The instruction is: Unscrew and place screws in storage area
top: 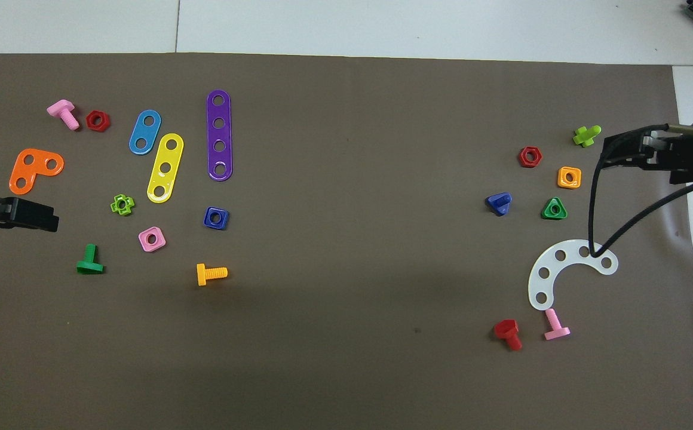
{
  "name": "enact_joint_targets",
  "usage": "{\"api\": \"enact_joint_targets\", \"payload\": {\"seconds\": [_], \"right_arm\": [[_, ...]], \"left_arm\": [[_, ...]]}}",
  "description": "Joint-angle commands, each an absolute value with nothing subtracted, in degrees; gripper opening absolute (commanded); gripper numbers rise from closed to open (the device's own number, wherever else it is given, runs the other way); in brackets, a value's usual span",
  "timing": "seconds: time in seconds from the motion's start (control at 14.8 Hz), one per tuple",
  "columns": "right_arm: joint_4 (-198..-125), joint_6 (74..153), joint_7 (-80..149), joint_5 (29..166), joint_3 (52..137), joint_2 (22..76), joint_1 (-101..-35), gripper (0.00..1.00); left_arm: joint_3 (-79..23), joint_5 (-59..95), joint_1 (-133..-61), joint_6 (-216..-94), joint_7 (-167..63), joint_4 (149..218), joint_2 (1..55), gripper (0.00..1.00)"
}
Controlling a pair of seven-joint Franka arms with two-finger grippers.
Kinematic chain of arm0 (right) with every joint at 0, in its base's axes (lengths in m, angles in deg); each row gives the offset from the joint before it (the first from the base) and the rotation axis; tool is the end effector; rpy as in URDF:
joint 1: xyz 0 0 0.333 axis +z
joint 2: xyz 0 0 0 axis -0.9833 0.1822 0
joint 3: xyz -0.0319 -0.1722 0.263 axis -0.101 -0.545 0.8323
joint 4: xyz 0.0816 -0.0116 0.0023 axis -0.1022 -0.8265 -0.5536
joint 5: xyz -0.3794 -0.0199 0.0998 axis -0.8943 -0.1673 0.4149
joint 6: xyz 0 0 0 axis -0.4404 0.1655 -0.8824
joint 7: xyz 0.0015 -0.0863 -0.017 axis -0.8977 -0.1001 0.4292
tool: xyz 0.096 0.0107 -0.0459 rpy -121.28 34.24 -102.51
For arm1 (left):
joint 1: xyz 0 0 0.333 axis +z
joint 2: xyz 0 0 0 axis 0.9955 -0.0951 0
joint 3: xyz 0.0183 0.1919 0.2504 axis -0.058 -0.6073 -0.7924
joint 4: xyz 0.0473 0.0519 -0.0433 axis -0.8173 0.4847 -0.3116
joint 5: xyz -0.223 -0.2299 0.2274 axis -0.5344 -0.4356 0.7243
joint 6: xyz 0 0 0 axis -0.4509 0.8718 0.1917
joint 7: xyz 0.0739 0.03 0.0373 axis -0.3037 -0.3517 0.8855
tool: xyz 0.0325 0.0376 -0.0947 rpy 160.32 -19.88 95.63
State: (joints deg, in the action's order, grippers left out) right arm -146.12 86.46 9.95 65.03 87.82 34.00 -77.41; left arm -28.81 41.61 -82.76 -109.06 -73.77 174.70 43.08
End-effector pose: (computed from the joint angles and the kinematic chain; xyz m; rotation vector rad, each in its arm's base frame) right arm 0.5571 0.0241 0.6391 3.0981 -0.3667 0.0650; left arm 0.5239 -0.0045 0.5899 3.1112 -0.1762 -0.0853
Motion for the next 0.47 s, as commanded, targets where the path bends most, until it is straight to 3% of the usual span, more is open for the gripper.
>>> {"api": "enact_joint_targets", "payload": {"seconds": [0.0, 0.4], "right_arm": [[-148.6, 86.3, 10.4, 65.8, 88.3, 32.1, -78.3, 1.00], [-148.7, 85.8, 10.3, 65.8, 88.3, 32.0, -78.4, 1.00]], "left_arm": [[-29.3, 40.8, -83.4, -107.1, -72.9, 174.5, 43.3, 1.00], [-29.3, 40.8, -82.7, -107.7, -73.1, 174.4, 43.3, 1.00]]}}
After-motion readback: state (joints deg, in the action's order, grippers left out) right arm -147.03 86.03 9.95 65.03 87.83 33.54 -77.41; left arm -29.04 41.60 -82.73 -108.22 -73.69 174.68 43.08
